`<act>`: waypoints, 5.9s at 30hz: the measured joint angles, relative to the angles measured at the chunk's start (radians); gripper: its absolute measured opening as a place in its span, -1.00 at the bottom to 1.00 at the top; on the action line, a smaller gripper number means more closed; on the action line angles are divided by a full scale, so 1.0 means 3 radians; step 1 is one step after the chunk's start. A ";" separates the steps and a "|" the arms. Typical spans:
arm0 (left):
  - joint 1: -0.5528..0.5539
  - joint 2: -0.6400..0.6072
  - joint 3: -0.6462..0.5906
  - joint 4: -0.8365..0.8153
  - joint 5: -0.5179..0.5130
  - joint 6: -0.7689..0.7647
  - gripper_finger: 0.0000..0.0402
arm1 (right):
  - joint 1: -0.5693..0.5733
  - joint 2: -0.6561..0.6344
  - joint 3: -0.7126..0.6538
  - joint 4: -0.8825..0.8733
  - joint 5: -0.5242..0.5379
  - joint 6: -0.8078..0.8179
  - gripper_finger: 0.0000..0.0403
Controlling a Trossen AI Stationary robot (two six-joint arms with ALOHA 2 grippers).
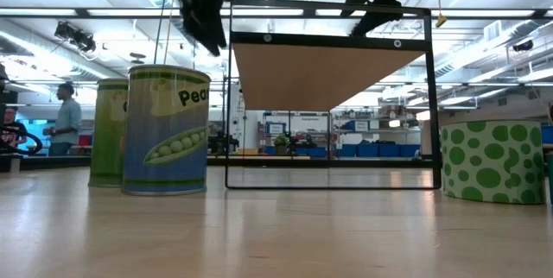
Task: Pick and place cans onto a shelf
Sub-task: Put the canned peaches on the shelf, then put the canned strawberries on the shelf
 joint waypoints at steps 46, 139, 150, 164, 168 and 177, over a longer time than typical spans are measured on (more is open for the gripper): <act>-0.0567 -0.0045 -0.0746 0.0335 0.1585 -0.0635 0.56 | -0.0006 0.0000 0.0000 0.0107 0.0000 -0.0002 0.76; -0.2223 0.0122 -0.0746 0.0060 0.0561 -0.1519 0.57 | 0.2563 -0.0029 -0.0009 -0.0785 0.0871 0.1055 0.76; -0.2211 0.0122 -0.0746 0.0059 0.0427 -0.1941 0.57 | 0.3299 -0.0046 -0.0633 -0.0578 0.0956 0.1878 0.76; -0.2204 -0.0041 -0.0743 -0.0289 0.0425 -0.2202 0.57 | 0.3497 -0.0042 -0.1884 0.0932 0.0478 0.2094 0.76; -0.2195 -0.0124 -0.0743 -0.0346 0.0314 -0.2306 0.57 | 0.3484 -0.0013 -0.1962 0.1100 0.0609 0.2065 0.75; -0.2196 -0.0220 -0.0742 -0.0378 0.0196 -0.2288 0.57 | 0.3506 0.0436 -0.1914 0.1554 0.1218 0.1797 0.73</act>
